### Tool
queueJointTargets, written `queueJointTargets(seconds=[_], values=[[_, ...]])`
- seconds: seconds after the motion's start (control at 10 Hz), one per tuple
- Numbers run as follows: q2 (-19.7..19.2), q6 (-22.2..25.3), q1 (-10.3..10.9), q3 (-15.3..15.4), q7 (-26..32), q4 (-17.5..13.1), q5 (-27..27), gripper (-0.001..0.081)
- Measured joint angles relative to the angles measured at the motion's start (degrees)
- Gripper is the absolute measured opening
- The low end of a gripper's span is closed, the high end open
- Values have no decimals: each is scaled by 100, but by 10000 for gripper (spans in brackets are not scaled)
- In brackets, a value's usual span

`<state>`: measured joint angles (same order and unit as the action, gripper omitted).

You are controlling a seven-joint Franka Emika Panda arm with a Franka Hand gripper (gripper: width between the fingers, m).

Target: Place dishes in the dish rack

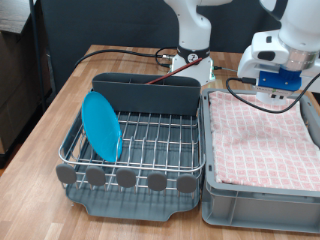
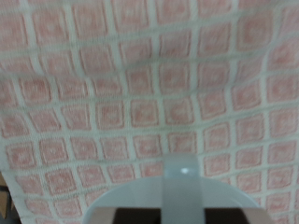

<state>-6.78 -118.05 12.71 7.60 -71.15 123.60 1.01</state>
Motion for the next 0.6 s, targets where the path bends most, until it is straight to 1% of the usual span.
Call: queueJointTargets(seconds=[0.1, 0.2, 0.3, 0.4, 0.6], values=[[82, -111, 1, -16, 1, 56, -98, 72], [70, -74, 1, -16, 1, 56, -67, 72], [49, -132, -2, -25, 3, 39, -121, 72], [12, -252, -14, -68, 47, -26, -141, 72], [-164, -348, -90, -232, 147, -362, -165, 72]])
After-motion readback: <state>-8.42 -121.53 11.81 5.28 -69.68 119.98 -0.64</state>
